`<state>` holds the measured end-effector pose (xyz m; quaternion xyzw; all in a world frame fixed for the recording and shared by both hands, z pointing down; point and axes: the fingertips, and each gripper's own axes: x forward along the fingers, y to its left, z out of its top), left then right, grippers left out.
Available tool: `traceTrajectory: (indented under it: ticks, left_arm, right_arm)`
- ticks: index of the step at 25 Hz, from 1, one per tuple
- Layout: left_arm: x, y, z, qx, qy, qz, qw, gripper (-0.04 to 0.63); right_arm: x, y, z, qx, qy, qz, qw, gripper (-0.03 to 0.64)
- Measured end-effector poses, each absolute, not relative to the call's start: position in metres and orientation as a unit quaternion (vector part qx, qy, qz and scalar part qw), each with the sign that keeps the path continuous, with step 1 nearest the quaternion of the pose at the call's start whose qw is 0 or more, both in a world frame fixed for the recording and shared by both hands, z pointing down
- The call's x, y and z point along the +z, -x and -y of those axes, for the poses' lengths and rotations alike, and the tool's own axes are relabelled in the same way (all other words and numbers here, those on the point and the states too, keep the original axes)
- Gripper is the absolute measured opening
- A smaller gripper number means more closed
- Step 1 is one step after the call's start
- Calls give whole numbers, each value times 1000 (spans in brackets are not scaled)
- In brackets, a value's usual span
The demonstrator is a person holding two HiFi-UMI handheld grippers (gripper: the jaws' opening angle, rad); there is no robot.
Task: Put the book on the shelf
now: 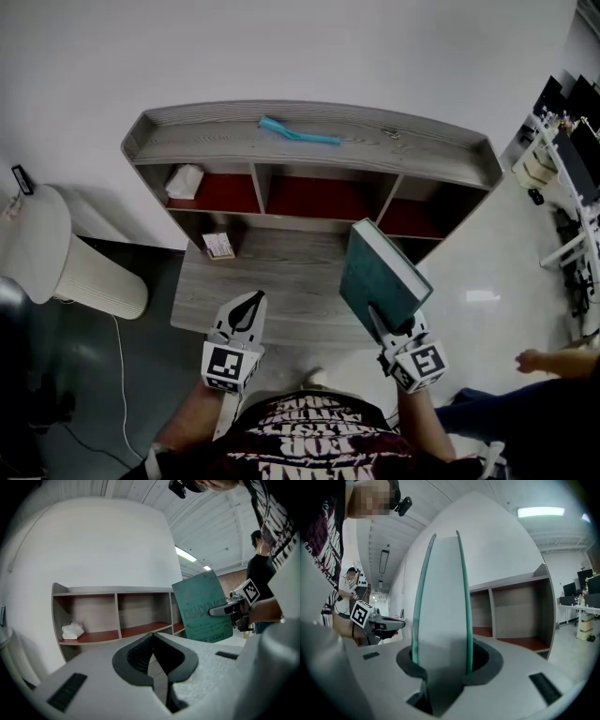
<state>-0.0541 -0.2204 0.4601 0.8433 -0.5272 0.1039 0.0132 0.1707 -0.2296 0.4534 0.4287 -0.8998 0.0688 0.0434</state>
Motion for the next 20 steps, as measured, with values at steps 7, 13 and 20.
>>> traceTrajectory:
  ticks: [7,13,20]
  left_arm:
    - [460,28,240,109,-836,537,13,5]
    - [463,17,239,120,-832,542,13,5]
    - [462,22,235,126,-826,549,14,5]
  right_arm:
    - [459,-192,255,77,-417,905,43,163]
    - [466,-196,263,91,-405,909,32,163]
    - [472,-191,260,104,-398,911,28,163]
